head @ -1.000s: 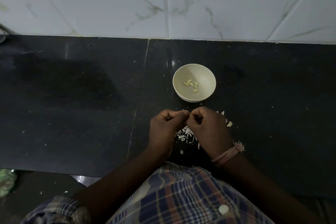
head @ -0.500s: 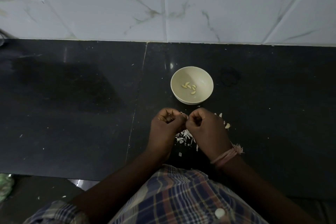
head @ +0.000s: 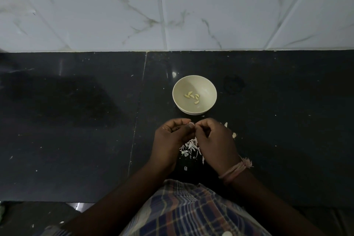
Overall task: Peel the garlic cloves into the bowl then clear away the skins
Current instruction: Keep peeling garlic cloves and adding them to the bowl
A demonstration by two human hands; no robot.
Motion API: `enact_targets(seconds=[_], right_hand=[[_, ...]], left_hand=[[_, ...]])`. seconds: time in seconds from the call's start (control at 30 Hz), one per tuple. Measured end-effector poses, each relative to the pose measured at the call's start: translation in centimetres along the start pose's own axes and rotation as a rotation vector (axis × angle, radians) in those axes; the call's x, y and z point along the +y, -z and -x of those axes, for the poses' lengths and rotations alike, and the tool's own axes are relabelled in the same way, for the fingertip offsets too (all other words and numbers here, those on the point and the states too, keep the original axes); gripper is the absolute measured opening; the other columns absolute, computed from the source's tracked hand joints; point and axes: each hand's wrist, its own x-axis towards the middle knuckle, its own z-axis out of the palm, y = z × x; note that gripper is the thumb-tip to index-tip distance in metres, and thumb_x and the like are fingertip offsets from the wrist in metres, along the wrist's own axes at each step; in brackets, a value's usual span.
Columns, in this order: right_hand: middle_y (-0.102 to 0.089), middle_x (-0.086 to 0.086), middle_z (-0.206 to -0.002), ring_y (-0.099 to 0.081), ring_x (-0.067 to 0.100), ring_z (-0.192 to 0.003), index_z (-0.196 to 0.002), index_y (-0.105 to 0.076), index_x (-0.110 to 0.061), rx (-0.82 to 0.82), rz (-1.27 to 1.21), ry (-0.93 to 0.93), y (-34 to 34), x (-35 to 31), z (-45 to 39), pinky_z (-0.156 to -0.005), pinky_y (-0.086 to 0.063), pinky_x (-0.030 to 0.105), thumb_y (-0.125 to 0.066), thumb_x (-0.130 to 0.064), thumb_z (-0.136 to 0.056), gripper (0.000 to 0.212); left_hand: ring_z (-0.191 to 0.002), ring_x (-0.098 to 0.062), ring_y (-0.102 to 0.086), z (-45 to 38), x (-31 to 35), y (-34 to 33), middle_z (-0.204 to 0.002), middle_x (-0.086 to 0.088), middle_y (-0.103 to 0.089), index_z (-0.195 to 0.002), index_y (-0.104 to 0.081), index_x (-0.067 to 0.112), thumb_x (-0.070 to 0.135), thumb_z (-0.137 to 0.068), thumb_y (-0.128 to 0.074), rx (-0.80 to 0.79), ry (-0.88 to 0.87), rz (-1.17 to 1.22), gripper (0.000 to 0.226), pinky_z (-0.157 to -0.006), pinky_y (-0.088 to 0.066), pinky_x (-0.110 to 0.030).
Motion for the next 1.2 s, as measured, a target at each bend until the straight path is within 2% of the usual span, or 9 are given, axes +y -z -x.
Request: enact_targets(seconds=[0.17, 0.33, 0.5, 0.67, 1.0, 1.2], right_hand=[[-0.066, -0.007, -0.081, -0.062, 0.010, -0.077, -0.090, -0.066, -0.019, -0.030, 0.040, -0.006, -0.1, 0.3, 0.1, -0.072, -0.051, 0.036, -0.062, -0.029, -0.096, 0.012], [-0.066, -0.004, -0.084, -0.062, 0.014, -0.081, -0.093, -0.065, -0.017, -0.071, 0.057, -0.017, -0.1, 0.5, -0.1, -0.073, -0.051, 0.038, -0.062, -0.027, -0.096, 0.011], [-0.065, -0.005, -0.081, -0.061, 0.012, -0.077, -0.092, -0.064, -0.018, -0.093, 0.043, -0.032, -0.2, 0.7, 0.1, -0.068, -0.045, 0.031, -0.062, -0.030, -0.095, 0.013], [-0.065, -0.004, -0.079, -0.060, 0.013, -0.074, -0.089, -0.064, -0.017, -0.082, 0.035, -0.046, -0.3, 0.5, 0.0, -0.065, -0.041, 0.029, -0.065, -0.027, -0.092, 0.011], [-0.062, -0.008, -0.071, -0.057, 0.005, -0.067, -0.083, -0.062, -0.021, -0.112, -0.031, -0.100, 0.6, 0.2, -0.1, -0.065, -0.046, 0.030, -0.067, -0.027, -0.089, 0.009], [-0.063, -0.009, -0.073, -0.057, 0.002, -0.066, -0.085, -0.062, -0.024, -0.134, -0.107, -0.103, 0.9, 0.1, 0.1, -0.065, -0.046, 0.027, -0.065, -0.035, -0.092, 0.013]], left_hand=[[-0.093, -0.035, -0.074, 0.2, 0.0, 0.1, -0.102, -0.030, -0.072, -0.107, -0.068, -0.008, -0.003, -0.089, -0.071, -0.013, 0.005, -0.022, 0.019, -0.086, -0.061, -0.037], [-0.091, -0.031, -0.075, 0.2, 0.1, -0.1, -0.097, -0.025, -0.075, -0.104, -0.071, -0.005, -0.003, -0.089, -0.070, -0.017, 0.034, -0.019, 0.016, -0.086, -0.061, -0.036], [-0.089, -0.030, -0.076, 0.2, 0.4, 0.0, -0.096, -0.025, -0.076, -0.103, -0.072, -0.004, -0.005, -0.088, -0.069, -0.027, 0.110, 0.042, 0.015, -0.083, -0.063, -0.034], [-0.088, -0.029, -0.076, 0.2, 0.5, 0.1, -0.096, -0.025, -0.075, -0.103, -0.072, -0.005, -0.005, -0.088, -0.069, -0.030, 0.115, 0.036, 0.015, -0.076, -0.062, -0.030], [-0.097, -0.034, -0.073, 0.2, 0.2, -0.1, -0.107, -0.028, -0.073, -0.110, -0.070, -0.007, -0.002, -0.087, -0.069, -0.072, 0.121, 0.065, 0.023, -0.091, -0.061, -0.039], [-0.094, -0.030, -0.073, 0.3, 0.3, 0.0, -0.106, -0.026, -0.072, -0.111, -0.069, -0.007, 0.002, -0.080, -0.072, -0.127, 0.119, 0.107, 0.032, -0.091, -0.061, -0.036]])
